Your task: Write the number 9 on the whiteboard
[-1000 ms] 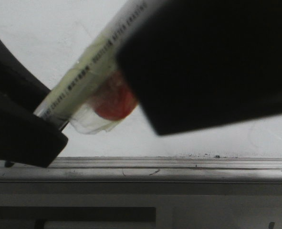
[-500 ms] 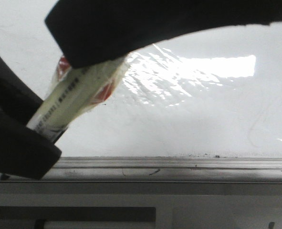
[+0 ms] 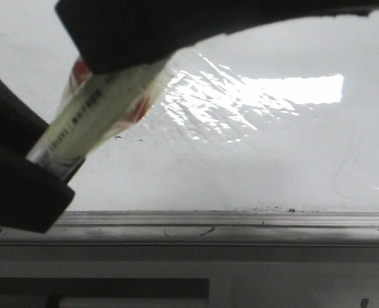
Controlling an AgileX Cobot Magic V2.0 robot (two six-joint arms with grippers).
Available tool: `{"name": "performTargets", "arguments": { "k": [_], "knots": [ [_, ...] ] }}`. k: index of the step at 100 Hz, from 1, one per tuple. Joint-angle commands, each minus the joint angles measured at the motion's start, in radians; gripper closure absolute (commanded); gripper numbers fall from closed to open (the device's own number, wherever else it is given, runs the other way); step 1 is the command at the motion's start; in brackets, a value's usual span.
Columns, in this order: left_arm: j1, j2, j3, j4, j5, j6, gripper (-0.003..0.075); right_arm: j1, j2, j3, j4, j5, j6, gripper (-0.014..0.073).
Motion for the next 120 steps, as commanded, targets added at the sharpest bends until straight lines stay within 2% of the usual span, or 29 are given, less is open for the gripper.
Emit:
{"name": "performTargets", "arguments": {
  "k": [1, 11, 27, 32, 39, 51, 56, 62, 73, 79, 87, 92, 99, 109, 120],
  "knots": [
    [-0.007, -0.053, -0.043, -0.086, -0.039, 0.013, 0.0741, 0.003, -0.027, -0.029, 0.018, -0.013, -0.007, 0.0646],
    [-0.007, -0.083, -0.043, -0.088, -0.039, 0.013, 0.0741, 0.003, -0.055, -0.029, 0.018, -0.031, -0.007, 0.0611],
    [-0.007, -0.09, -0.043, -0.101, -0.051, 0.002, 0.0738, 0.003, -0.065, -0.029, 0.018, -0.03, -0.002, 0.0627],
    [-0.007, -0.09, -0.043, -0.131, -0.059, 0.0, 0.071, 0.003, -0.065, -0.029, 0.018, -0.03, -0.002, 0.0627],
    [-0.007, -0.099, -0.043, -0.17, -0.063, -0.006, 0.0598, 0.003, -0.065, -0.029, 0.018, -0.03, -0.002, 0.0627],
    [-0.007, -0.162, -0.043, -0.181, -0.06, -0.113, 0.0277, -0.015, -0.065, -0.031, 0.012, -0.023, 0.004, 0.0627],
    [-0.007, -0.207, -0.043, -0.175, -0.06, -0.144, 0.0219, -0.028, -0.073, -0.036, -0.027, -0.008, 0.047, 0.0627],
    [-0.007, -0.277, -0.043, -0.152, -0.06, -0.177, 0.0231, -0.045, -0.075, -0.054, -0.128, 0.03, 0.154, 0.0627],
    [-0.001, -0.409, -0.043, -0.047, -0.077, -0.275, 0.0321, -0.081, -0.075, -0.138, -0.486, 0.175, 0.475, 0.0634],
    [0.0, -0.463, -0.043, 0.076, -0.087, -0.377, 0.0376, -0.093, -0.07, -0.203, -0.689, 0.277, 0.628, 0.0634],
    [0.0, -0.523, -0.041, 0.254, -0.085, -0.541, 0.045, -0.095, -0.07, -0.304, -0.865, 0.371, 0.775, 0.0634],
    [0.0, -0.545, -0.034, 0.365, -0.08, -0.65, 0.0496, -0.095, -0.072, -0.359, -0.931, 0.403, 0.824, 0.0634],
    [0.0, -0.563, -0.02, 0.437, -0.08, -0.737, 0.0549, -0.095, -0.076, -0.416, -0.98, 0.405, 0.834, 0.0634],
    [0.0, -0.566, -0.001, 0.449, -0.088, -0.766, 0.0573, -0.08, -0.109, -0.425, -1.087, 0.312, 0.834, 0.0634],
    [0.0, -0.566, 0.021, 0.449, -0.116, -0.766, 0.0573, -0.047, -0.145, -0.341, -1.293, 0.168, 0.843, 0.0632]
  ]
}}
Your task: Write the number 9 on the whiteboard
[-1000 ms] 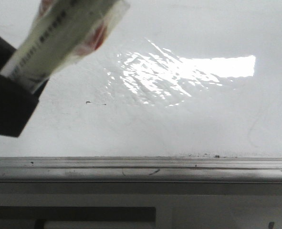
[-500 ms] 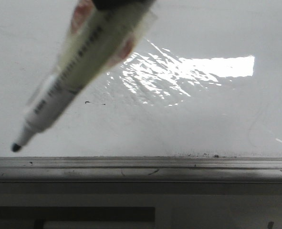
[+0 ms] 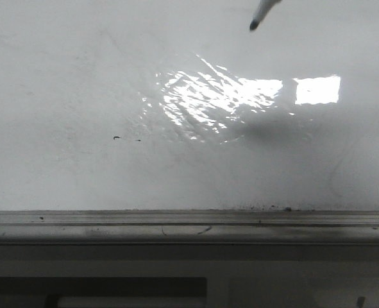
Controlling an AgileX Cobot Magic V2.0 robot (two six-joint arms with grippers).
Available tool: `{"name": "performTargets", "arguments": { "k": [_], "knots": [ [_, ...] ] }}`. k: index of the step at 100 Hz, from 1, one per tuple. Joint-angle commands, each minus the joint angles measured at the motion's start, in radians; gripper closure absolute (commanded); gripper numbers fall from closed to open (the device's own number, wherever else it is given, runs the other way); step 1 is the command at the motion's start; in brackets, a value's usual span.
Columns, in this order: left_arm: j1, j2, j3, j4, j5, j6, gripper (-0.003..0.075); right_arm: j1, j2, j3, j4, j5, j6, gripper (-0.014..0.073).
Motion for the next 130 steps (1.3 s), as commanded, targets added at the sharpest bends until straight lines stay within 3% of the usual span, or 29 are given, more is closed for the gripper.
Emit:
{"name": "performTargets", "arguments": {
  "k": [1, 21, 46, 75, 96, 113, 130],
  "knots": [
    [0.0, 0.006, -0.014, -0.007, -0.094, -0.024, 0.0573, 0.02, -0.035, 0.035, -0.174, -0.191, 0.022, 0.0632],
    [0.0, 0.006, 0.001, -0.026, -0.157, -0.024, 0.0573, 0.027, -0.068, 0.257, -0.347, -0.52, 0.283, 0.0632],
    [0.0, 0.006, 0.002, -0.045, -0.161, -0.024, 0.0573, -0.017, -0.016, 0.283, -0.357, -0.58, 0.372, 0.0633],
    [0.0, 0.006, 0.002, -0.047, -0.161, -0.024, 0.0573, -0.114, 0.027, 0.283, -0.357, -0.577, 0.413, 0.0634],
    [0.0, 0.006, 0.002, -0.047, -0.161, -0.024, 0.0573, -0.085, 0.062, 0.283, -0.321, -0.568, 0.413, 0.0634],
    [0.0, 0.006, 0.002, -0.047, -0.161, -0.024, 0.0573, -0.011, 0.062, 0.283, -0.323, -0.421, 0.413, 0.0635],
    [0.0, 0.006, 0.002, -0.047, -0.161, -0.024, 0.0573, -0.022, 0.062, 0.274, -0.349, -0.362, 0.413, 0.0635]
  ]
}}
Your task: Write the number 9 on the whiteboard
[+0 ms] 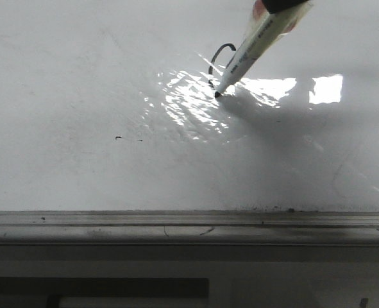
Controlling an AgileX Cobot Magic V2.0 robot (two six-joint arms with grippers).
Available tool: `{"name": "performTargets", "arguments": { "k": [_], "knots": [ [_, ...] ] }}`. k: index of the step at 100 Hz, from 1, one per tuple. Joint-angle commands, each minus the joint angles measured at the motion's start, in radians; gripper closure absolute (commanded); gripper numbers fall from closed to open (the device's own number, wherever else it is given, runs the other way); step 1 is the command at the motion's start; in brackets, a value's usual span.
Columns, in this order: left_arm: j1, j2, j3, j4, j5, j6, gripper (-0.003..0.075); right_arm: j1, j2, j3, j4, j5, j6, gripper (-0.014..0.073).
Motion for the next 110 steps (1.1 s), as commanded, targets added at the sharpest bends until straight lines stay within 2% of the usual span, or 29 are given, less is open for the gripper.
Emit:
{"name": "performTargets", "arguments": {
  "k": [1, 26, 43, 56, 79, 93, 110],
  "knots": [
    [0.0, 0.006, -0.027, -0.024, -0.079, -0.013, 0.0573, -0.018, -0.002, -0.034, -0.047, 0.042, -0.002, 0.0635],
    [0.0, 0.006, -0.027, -0.024, -0.079, -0.013, 0.0573, -0.091, 0.0, -0.137, -0.065, 0.022, -0.002, 0.0635],
    [0.0, 0.006, -0.027, -0.024, -0.079, -0.013, 0.0573, -0.094, 0.0, -0.149, -0.018, 0.107, -0.002, 0.0635],
    [0.0, 0.006, -0.027, -0.024, -0.079, -0.013, 0.0573, -0.044, -0.002, -0.115, 0.063, 0.196, -0.002, 0.0635],
    [0.0, 0.006, -0.027, -0.024, -0.079, -0.013, 0.0573, 0.08, -0.002, 0.027, 0.106, 0.165, 0.013, 0.0635],
    [0.0, 0.006, -0.027, -0.024, -0.079, -0.013, 0.0573, 0.08, -0.006, 0.013, 0.065, 0.149, 0.042, 0.0635],
    [0.0, 0.01, -0.027, -0.024, -0.077, -0.013, 0.0564, 0.105, -0.062, -0.105, 0.065, 0.147, 0.042, 0.0635]
  ]
}}
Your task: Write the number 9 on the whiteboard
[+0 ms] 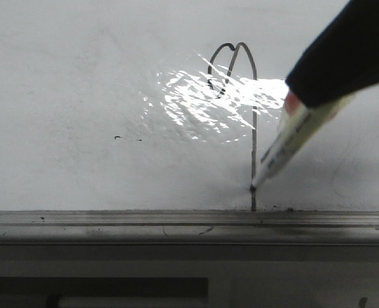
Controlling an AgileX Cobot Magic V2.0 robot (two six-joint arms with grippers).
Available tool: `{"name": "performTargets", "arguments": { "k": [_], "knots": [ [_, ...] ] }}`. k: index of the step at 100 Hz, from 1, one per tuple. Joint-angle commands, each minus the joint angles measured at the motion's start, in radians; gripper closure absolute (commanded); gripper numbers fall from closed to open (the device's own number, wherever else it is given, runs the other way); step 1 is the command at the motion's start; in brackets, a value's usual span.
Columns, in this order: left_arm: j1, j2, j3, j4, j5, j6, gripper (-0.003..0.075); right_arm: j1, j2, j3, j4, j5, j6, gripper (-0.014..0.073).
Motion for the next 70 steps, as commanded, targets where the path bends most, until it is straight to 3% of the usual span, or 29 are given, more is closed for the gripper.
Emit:
{"name": "performTargets", "arguments": {
  "k": [1, 6, 18, 25, 53, 70],
  "knots": [
    [0.0, 0.01, -0.027, -0.024, -0.077, -0.013, 0.0561, 0.015, -0.043, -0.098, -0.044, -0.063, 0.001, 0.0635],
    [0.0, 0.015, -0.027, -0.024, -0.07, -0.013, 0.052, 0.034, -0.054, -0.136, -0.039, -0.063, 0.001, 0.0635],
    [-0.002, 0.081, -0.027, -0.04, -0.056, -0.013, 0.0305, 0.105, -0.054, -0.202, -0.028, -0.029, 0.001, 0.0638],
    [-0.002, 0.147, -0.033, -0.067, -0.05, -0.003, 0.0235, 0.151, -0.04, -0.21, -0.005, -0.022, 0.001, 0.0638],
    [-0.002, 0.433, -0.112, -0.313, -0.043, 0.333, 0.027, 0.247, 0.057, -0.21, 0.075, -0.027, 0.001, 0.0638],
    [-0.006, 0.531, -0.171, -0.363, -0.041, 0.4, 0.027, 0.249, 0.07, -0.21, 0.084, -0.075, 0.001, 0.0638]
  ]
}}
